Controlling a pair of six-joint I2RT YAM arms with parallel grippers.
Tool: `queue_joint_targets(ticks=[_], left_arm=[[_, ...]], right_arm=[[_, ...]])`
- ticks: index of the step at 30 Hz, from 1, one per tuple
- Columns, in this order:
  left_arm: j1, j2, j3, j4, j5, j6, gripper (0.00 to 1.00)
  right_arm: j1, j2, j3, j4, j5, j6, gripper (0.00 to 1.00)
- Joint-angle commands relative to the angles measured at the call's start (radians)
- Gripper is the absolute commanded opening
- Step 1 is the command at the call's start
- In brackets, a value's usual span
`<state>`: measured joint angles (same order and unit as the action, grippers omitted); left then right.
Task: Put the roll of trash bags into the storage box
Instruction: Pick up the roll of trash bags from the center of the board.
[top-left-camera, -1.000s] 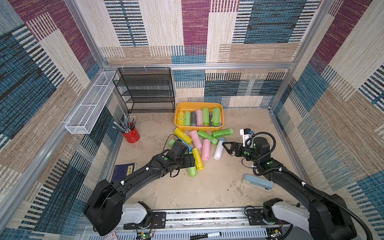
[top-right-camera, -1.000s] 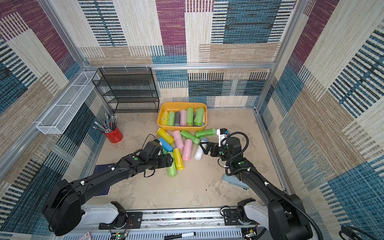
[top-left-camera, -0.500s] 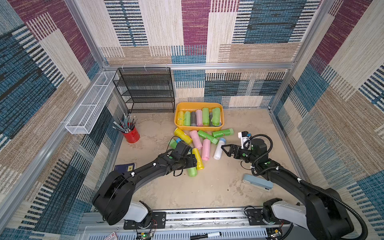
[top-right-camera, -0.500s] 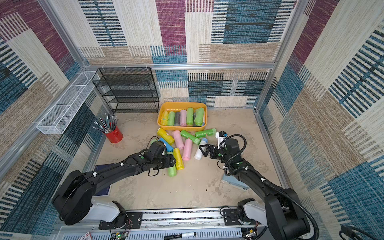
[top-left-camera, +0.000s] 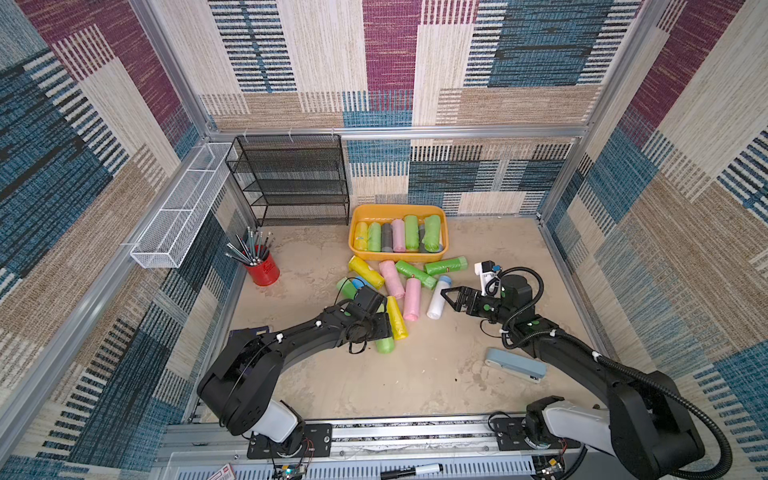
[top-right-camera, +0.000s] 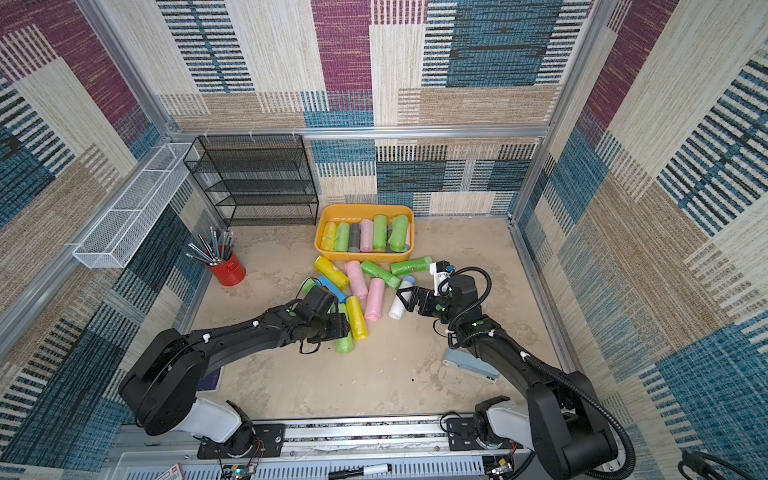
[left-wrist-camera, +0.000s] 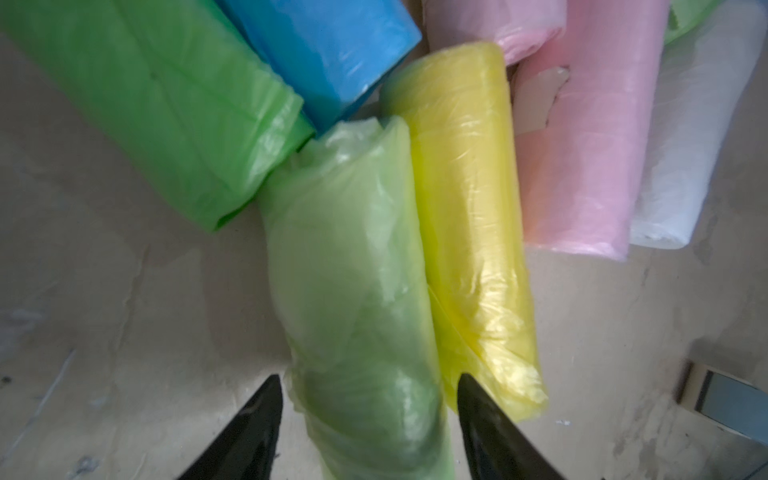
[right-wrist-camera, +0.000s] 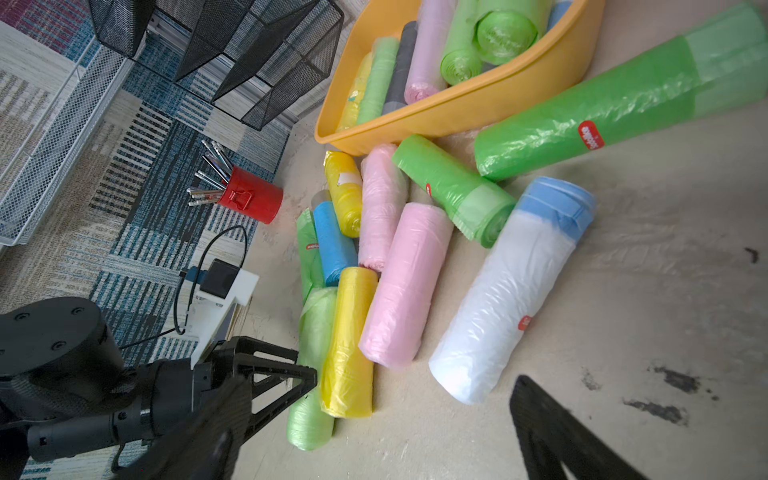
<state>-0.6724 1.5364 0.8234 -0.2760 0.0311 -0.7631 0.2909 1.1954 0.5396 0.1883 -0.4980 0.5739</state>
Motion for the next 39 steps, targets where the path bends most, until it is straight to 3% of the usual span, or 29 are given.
queue_joint_targets(ticks=[1, 7, 12, 16, 25, 32, 39], left_arm=[[0.000, 0.037, 0.020, -0.003, -0.003, -0.005, 0.68], [0.000, 0.071, 0.042, -0.015, 0.004, -0.014, 0.62], [-0.006, 0.024, 0.044, -0.023, 0.004, -0.014, 0.43], [-0.009, -0.015, 0.078, -0.072, 0.008, -0.010, 0.38], [-0.017, -0.073, 0.237, -0.188, 0.008, 0.037, 0.36], [-0.016, 0.012, 0.422, -0.269, -0.005, 0.112, 0.35], [-0.002, 0.178, 0.715, -0.443, -0.039, 0.238, 0.34]], right_arm=[[0.001, -0.002, 0.008, 0.008, -0.004, 0.001, 0.99], [0.001, 0.000, 0.004, 0.011, -0.013, 0.003, 0.99], [0.001, 0.005, 0.004, 0.011, -0.022, -0.005, 0.99], [0.001, 0.012, 0.009, 0.007, -0.041, -0.011, 0.99], [0.001, -0.032, -0.027, 0.025, -0.084, 0.016, 0.99], [0.001, -0.049, -0.028, 0.053, -0.073, 0.049, 0.99], [0.001, -0.011, 0.047, -0.061, 0.102, -0.014, 0.99]])
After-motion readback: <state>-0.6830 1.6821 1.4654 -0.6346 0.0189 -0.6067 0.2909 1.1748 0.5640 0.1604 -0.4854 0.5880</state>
